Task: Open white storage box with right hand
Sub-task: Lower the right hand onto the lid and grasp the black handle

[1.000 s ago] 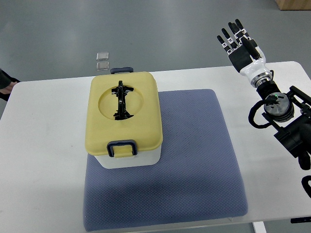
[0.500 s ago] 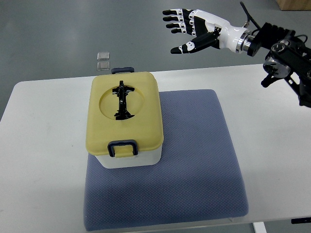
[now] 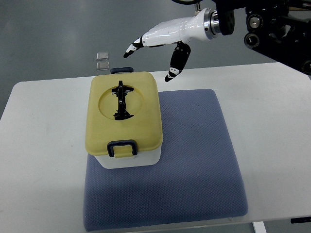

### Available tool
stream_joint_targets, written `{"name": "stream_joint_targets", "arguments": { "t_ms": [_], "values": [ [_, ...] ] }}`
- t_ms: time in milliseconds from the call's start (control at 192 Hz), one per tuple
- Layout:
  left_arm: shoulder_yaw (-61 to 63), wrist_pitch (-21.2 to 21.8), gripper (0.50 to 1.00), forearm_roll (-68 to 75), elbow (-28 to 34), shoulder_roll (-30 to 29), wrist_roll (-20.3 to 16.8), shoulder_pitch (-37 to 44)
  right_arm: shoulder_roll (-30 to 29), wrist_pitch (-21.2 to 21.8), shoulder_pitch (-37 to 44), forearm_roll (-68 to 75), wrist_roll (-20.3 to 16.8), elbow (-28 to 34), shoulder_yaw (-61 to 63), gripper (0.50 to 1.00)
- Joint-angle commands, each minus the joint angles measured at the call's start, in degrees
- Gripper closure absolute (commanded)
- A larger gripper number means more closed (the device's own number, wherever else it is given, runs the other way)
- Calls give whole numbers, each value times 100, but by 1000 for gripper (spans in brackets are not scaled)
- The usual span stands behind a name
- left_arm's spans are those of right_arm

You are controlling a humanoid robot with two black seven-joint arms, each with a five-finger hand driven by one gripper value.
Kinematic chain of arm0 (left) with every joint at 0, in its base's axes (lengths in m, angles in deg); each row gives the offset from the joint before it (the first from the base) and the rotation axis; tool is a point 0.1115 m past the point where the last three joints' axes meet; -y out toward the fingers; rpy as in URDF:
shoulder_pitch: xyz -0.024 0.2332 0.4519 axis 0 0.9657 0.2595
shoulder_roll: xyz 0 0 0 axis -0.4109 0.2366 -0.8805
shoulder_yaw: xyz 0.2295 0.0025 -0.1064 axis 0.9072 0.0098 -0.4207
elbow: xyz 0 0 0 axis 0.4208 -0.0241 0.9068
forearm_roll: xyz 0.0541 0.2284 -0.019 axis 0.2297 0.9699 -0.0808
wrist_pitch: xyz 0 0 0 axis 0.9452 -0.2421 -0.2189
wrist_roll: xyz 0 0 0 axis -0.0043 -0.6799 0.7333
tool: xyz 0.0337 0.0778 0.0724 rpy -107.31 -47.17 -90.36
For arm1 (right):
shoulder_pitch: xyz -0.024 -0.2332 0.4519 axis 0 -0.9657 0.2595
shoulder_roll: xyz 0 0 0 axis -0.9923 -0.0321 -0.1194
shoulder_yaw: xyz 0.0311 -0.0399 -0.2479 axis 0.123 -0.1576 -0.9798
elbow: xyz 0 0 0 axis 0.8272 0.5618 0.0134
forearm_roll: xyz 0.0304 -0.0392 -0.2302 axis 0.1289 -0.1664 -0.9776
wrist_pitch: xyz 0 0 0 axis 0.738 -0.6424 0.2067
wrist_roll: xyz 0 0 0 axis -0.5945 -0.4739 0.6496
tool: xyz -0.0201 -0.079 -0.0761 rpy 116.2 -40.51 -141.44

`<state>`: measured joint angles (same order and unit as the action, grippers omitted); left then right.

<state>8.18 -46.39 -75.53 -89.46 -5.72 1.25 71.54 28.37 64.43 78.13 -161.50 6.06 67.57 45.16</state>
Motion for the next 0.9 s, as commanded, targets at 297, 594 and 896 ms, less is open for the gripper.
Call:
{"name": "stream_joint_targets", "arguments": {
  "t_ms": [297,594,896],
  "values": [
    [9,-8,500,0,-19,0,0,1,-678,-1050,-50,-205,3,-112,-426,570],
    [9,-8,500,0,-1,0,0,1,-1029,-1462,-437,-600,3,-287,-514,574],
    [9,-8,500,0,-1,0,0,1,-1258,-1744,-604,-679,3,-428,-540,579]
  ]
}}
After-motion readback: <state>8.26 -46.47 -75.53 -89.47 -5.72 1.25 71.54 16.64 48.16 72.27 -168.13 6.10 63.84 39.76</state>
